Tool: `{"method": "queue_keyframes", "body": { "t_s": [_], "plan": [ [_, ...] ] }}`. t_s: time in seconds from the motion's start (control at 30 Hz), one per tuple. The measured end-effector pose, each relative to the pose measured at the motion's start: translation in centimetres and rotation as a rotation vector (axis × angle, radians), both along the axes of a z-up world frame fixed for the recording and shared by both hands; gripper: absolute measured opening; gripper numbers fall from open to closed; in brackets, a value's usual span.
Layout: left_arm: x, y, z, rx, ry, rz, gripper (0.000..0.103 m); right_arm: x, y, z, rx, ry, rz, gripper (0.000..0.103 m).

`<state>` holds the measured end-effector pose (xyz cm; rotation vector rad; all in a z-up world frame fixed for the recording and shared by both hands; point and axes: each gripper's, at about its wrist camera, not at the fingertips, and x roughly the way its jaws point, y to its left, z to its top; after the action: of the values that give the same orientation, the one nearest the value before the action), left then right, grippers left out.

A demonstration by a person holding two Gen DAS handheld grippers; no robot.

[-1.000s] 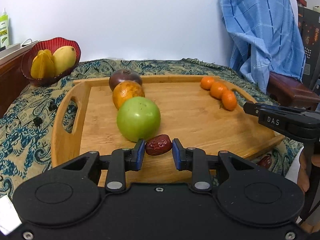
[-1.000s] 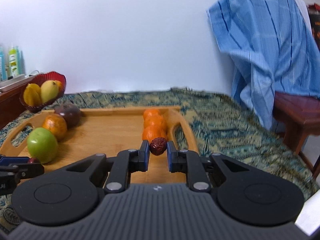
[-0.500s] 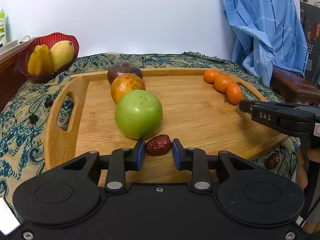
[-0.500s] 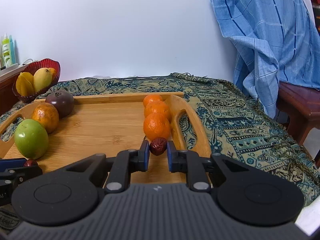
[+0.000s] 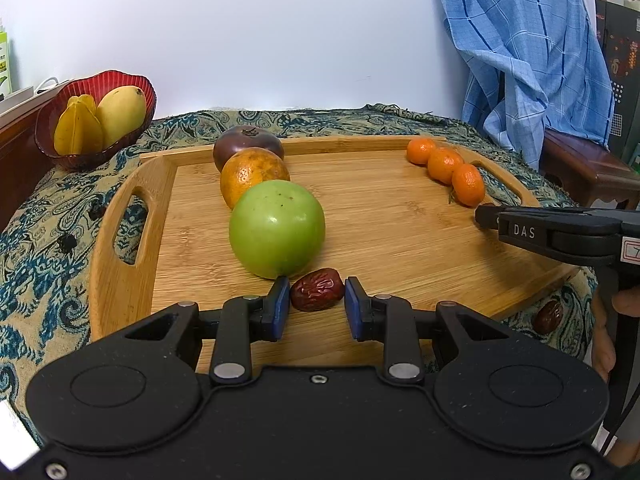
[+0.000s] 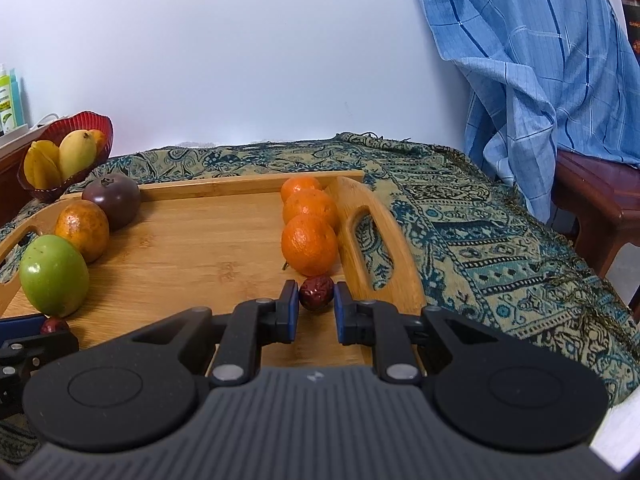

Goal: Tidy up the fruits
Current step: 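Lower the red dates onto the tray and open both grippers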

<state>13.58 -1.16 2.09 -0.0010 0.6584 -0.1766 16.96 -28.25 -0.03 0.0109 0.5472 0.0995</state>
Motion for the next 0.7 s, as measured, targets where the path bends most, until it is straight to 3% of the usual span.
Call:
{"method": "queue_keyframes", "body": {
  "t_s": [0.57, 0.63, 0.7],
  "plan": [
    [-0.01, -0.03, -0.02, 0.000, 0.000, 0.001, 0.028, 0.13, 0.05, -0.15, -0.003, 0.012, 0.001, 0.023],
    [-0.01, -0.04, -0.03, 0.000, -0.001, 0.000, 0.029, 0.12, 0.02, -0.13, 0.000, 0.013, 0.001, 0.026],
    [-0.04, -0.04, -0.07, 0.001, -0.001, -0.003, 0.029, 0.10, -0.02, -0.11, 0.003, 0.014, 0.002, 0.038]
  ]
}}
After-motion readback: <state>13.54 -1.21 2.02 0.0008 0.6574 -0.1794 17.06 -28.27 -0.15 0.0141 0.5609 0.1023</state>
